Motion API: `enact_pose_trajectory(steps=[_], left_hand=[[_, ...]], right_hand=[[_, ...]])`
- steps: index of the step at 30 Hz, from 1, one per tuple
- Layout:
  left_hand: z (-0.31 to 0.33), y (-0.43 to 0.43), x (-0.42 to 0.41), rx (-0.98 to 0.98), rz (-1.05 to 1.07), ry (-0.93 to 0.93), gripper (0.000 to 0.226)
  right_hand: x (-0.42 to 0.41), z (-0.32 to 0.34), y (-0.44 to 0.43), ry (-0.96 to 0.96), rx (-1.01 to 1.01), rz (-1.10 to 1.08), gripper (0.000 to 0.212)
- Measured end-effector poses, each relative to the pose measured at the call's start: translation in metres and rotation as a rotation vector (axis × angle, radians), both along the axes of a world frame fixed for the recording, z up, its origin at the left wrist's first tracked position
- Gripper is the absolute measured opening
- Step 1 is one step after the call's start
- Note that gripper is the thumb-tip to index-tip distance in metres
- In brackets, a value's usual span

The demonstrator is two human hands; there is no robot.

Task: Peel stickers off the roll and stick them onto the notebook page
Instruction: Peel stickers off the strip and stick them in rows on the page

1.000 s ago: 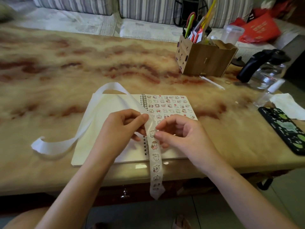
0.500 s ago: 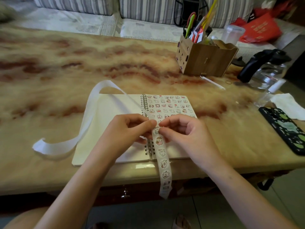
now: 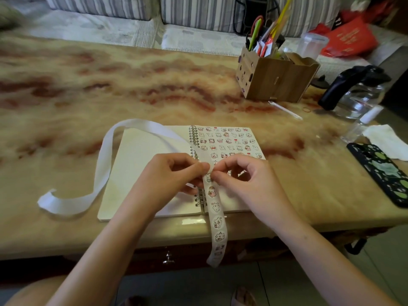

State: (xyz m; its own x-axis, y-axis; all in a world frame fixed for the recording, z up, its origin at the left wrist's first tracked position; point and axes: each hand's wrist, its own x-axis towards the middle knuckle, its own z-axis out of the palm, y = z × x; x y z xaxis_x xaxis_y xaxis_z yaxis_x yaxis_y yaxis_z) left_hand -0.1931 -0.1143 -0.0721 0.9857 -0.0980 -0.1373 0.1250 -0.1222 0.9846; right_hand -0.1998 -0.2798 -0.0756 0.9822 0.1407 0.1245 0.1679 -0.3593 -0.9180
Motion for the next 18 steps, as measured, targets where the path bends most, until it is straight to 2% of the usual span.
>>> enact_pose_trajectory(steps=[5,10,14,18], left_hand=[[0.001,0.002,0.000,0.006,0.010,0.039,0.018],[0.003,0.007,0.002,0.030,0.031,0.077,0.018],[0.002,0.015,0.005,0.077,0.060,0.088,0.016],[0.001,0.021,0.007,0.098,0.061,0.100,0.016]], right_hand=[[-0.002,0.002,0.001,-0.016,-0.052,0.032,0.007],[-0.002,0.005,-0.001,-0.006,-0.020,0.040,0.002],[0.002,0.009,-0.008,0.090,0.082,0.045,0.002],[0.004,0.009,-0.011,0.245,0.073,0.027,0.004]])
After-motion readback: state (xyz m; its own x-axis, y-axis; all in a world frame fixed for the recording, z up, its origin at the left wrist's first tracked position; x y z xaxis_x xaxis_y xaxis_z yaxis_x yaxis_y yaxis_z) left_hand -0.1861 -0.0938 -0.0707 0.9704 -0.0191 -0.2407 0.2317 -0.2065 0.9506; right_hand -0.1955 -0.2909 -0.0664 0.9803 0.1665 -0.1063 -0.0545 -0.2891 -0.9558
